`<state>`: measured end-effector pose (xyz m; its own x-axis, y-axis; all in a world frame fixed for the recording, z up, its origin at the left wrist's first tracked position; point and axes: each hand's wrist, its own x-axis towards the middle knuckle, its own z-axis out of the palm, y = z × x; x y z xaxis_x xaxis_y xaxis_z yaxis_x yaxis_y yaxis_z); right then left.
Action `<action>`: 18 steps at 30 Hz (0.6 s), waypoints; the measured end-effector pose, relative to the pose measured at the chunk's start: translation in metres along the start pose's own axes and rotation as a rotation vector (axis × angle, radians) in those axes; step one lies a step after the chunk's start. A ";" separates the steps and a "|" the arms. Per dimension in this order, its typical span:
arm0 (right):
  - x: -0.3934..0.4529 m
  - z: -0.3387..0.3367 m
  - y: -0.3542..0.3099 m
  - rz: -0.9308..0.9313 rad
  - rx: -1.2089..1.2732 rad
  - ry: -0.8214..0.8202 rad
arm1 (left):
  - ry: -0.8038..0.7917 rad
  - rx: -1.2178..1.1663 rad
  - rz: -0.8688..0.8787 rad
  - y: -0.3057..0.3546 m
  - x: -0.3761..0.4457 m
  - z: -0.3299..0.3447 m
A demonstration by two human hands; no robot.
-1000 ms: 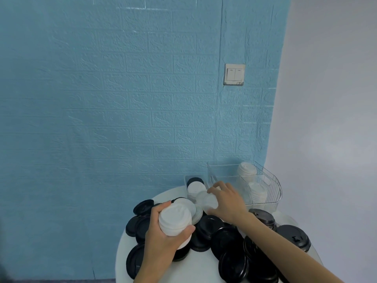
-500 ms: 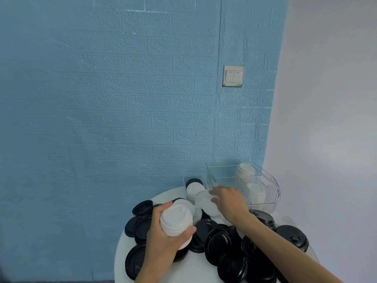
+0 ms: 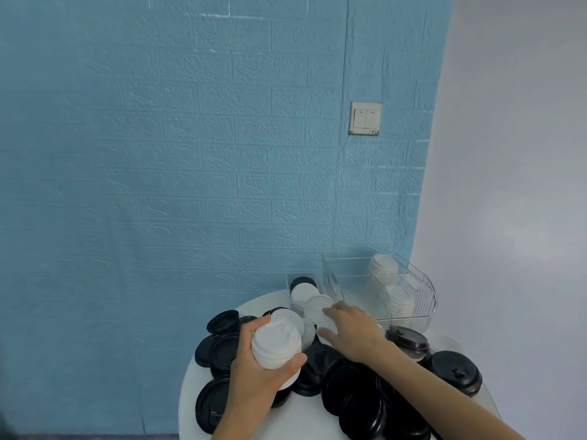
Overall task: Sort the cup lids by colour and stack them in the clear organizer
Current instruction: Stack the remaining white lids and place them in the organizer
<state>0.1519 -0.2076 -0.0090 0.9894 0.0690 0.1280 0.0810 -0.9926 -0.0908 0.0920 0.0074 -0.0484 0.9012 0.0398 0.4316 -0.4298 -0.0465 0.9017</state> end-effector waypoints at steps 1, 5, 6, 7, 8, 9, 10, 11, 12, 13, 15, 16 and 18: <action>-0.001 0.002 -0.002 0.011 -0.008 -0.013 | 0.000 -0.002 0.001 0.000 0.000 0.000; 0.003 0.004 -0.009 0.035 -0.033 -0.036 | 0.006 -0.013 0.000 0.002 0.001 0.001; 0.005 0.003 -0.010 0.038 -0.041 -0.039 | 0.008 -0.017 -0.003 0.003 0.001 0.001; 0.006 0.003 -0.012 0.043 -0.051 -0.043 | 0.010 -0.021 -0.005 0.002 0.002 0.000; 0.006 0.003 -0.014 0.051 -0.059 -0.047 | 0.013 -0.023 -0.008 0.002 0.002 0.000; 0.006 0.004 -0.016 0.065 -0.064 -0.052 | 0.015 -0.023 -0.008 0.002 0.002 -0.001; 0.006 0.005 -0.019 0.077 -0.072 -0.052 | 0.017 -0.021 -0.009 0.002 0.002 -0.001; 0.006 0.007 -0.021 0.088 -0.081 -0.046 | 0.016 -0.020 -0.006 0.003 0.002 -0.001; 0.006 0.007 -0.022 0.099 -0.087 -0.037 | 0.012 -0.016 -0.003 0.003 0.002 0.000; 0.006 0.008 -0.023 0.107 -0.088 -0.025 | 0.005 -0.010 0.001 0.002 0.001 0.000; 0.007 0.008 -0.022 0.115 -0.076 0.004 | -0.003 0.001 0.006 0.001 0.001 0.000; 0.008 0.007 -0.021 0.113 -0.070 0.020 | -0.002 0.006 0.006 0.000 0.001 0.000; 0.009 0.005 -0.017 0.101 -0.042 0.062 | 0.002 0.018 0.006 -0.002 0.002 -0.001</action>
<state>0.1597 -0.1896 -0.0107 0.9827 -0.0363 0.1815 -0.0249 -0.9976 -0.0646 0.0950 0.0082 -0.0494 0.8986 0.0416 0.4367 -0.4338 -0.0646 0.8987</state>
